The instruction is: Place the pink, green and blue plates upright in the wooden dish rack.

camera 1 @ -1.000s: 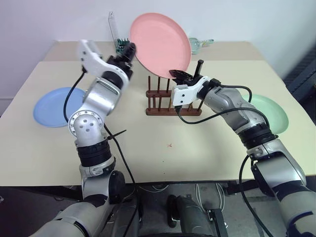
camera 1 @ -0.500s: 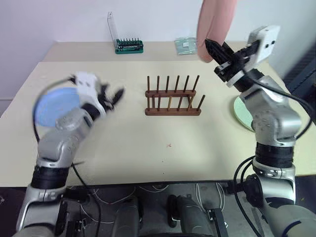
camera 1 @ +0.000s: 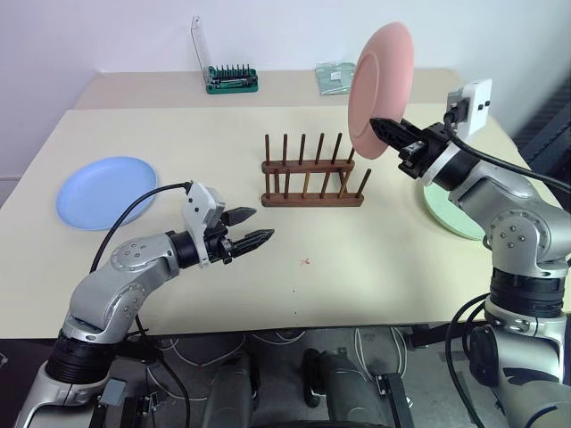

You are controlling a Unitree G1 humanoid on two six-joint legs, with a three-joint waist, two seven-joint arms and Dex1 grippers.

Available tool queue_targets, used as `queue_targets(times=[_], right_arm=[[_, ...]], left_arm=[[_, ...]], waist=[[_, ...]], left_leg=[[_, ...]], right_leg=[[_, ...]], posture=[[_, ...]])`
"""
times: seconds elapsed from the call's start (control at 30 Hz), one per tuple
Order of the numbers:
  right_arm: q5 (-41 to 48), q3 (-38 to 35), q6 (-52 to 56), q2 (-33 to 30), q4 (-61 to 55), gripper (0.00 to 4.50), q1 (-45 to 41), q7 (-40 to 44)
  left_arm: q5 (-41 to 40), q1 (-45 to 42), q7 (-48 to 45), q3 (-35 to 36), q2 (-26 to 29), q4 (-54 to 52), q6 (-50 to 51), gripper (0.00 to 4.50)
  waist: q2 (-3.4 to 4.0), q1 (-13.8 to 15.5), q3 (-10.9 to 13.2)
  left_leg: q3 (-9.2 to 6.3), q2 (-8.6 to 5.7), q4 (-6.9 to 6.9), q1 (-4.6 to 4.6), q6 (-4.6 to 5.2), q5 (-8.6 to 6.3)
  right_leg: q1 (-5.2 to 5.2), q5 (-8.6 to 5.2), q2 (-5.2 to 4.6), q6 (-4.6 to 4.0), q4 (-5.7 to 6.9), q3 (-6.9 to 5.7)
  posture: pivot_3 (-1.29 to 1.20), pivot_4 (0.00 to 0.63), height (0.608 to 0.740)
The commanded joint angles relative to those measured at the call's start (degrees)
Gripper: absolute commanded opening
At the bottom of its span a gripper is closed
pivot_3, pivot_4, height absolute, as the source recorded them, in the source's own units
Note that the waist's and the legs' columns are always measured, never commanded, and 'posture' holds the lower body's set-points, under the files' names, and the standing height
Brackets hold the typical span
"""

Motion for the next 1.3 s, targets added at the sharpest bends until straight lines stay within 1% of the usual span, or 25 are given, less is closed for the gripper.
queue_targets(times=[0.03,0.2,0.33,0.43,0.47,0.57,0.6,0.7,0.87,1.0,1.1,1.2,1.3], right_arm=[[-1.35,0.67,0.14,-1.98,0.89,0.00,-0.95,1.61],[-0.91,0.69,4.24,-1.38,6.13,0.00,-2.34,0.61],[1.05,-2.17,8.63,0.55,11.96,0.00,-5.13,-2.68],[0.28,-1.97,8.37,0.40,12.85,1.12,-5.81,-2.42],[0.02,-1.68,7.62,0.25,12.26,1.58,-5.75,-1.87],[-1.38,-0.77,4.19,-0.44,9.89,3.15,-5.12,0.11],[-3.17,0.11,1.65,-1.31,8.75,3.53,-4.60,1.11],[-5.62,0.45,-2.21,-3.64,7.23,3.53,-3.66,3.50],[-7.39,-0.45,-7.62,-11.02,3.01,3.53,0.93,11.91],[-10.03,-3.51,-11.64,-18.03,5.30,3.53,5.99,16.36],[-10.85,-4.61,-13.15,-21.92,6.48,3.53,9.31,19.94],[-18.32,-0.31,-17.78,-27.03,7.67,3.53,15.48,22.75],[-24.02,3.80,-19.63,-27.84,10.71,3.53,17.59,21.37]], left_arm=[[0.83,0.68,-0.12,1.08,-0.33,-2.19,0.04,3.13],[1.30,1.24,-0.16,1.39,-1.17,-2.78,0.28,3.13],[1.87,1.24,-0.03,1.32,-1.76,-2.68,0.35,3.13],[2.27,1.23,-0.03,1.46,-2.01,-2.59,0.39,3.20],[2.38,1.26,-0.08,1.55,-2.07,-2.52,0.40,3.20],[2.75,1.39,-0.23,1.73,-2.18,-2.36,0.33,3.20],[2.79,1.46,-0.23,1.82,-2.22,-2.33,0.34,3.20],[2.94,1.47,-0.17,1.86,-2.38,-2.27,0.37,3.20],[3.28,0.87,-1.07,0.94,-2.84,-1.72,-0.04,3.20],[4.25,-0.98,-1.99,-0.46,-3.93,-0.41,-0.28,3.20],[4.64,-1.89,-2.99,-1.19,-4.49,0.09,-0.21,3.20],[4.82,-2.77,-4.42,-1.91,-4.98,0.65,-0.07,3.20],[4.89,-3.56,-5.98,-2.62,-5.26,0.90,-0.03,3.20]], waist=[[0.00,0.04,0.00],[0.00,0.11,0.00],[0.00,0.11,0.00],[-0.01,0.18,0.00],[-0.01,0.19,0.00],[0.00,0.13,0.00],[0.00,0.12,0.00],[0.00,0.14,0.00],[-0.01,0.24,0.00],[-0.01,0.33,0.00],[0.00,0.26,0.00],[-0.01,0.22,0.00],[-0.02,0.00,-0.01]], left_leg=[[0.00,0.00,0.00,0.00,0.00,0.00],[0.00,0.00,0.00,-0.01,0.00,0.00],[-0.01,-0.01,0.04,-0.01,0.00,0.00],[-0.01,-0.01,0.03,-0.01,0.01,0.00],[-0.01,-0.01,0.03,-0.01,0.01,0.00],[0.00,-0.01,0.03,-0.02,0.01,0.00],[0.00,-0.01,0.03,-0.02,0.01,0.00],[-0.01,-0.01,0.03,-0.01,0.01,0.00],[-0.02,-0.04,0.04,-0.02,0.01,0.00],[-0.02,-0.06,0.08,0.01,0.01,0.00],[-0.02,-0.08,0.09,0.00,0.01,0.00],[-0.04,-0.07,0.07,0.02,0.01,0.00],[-0.04,-0.06,0.09,0.06,0.01,0.00]], right_leg=[[0.00,0.00,0.00,0.00,0.00,0.00],[0.00,0.00,0.00,0.00,-0.01,0.00],[0.02,0.02,-0.01,0.01,0.00,0.00],[0.03,0.03,0.01,0.03,0.01,0.00],[0.04,0.04,0.02,0.05,0.01,0.00],[0.02,0.05,0.00,0.07,0.01,0.00],[0.02,0.05,0.01,0.08,0.01,0.00],[0.02,0.04,0.02,0.09,0.01,0.00],[0.05,0.01,-0.01,0.06,-0.01,-0.01],[0.09,0.01,0.00,0.07,-0.03,-0.01],[0.09,0.01,-0.01,0.08,-0.03,-0.01],[0.09,0.00,0.02,0.07,-0.03,-0.01],[0.12,0.00,0.03,0.07,-0.04,-0.01]], posture=[[0.00,0.150,0.730],[0.00,0.150,0.730],[0.00,0.150,0.730],[0.00,0.150,0.730],[0.00,0.150,0.730],[0.00,0.150,0.730],[0.00,0.150,0.730],[0.00,0.150,0.730],[0.00,0.150,0.730],[0.00,0.150,0.730],[0.00,0.150,0.730],[0.00,0.150,0.730],[0.00,0.150,0.730]])
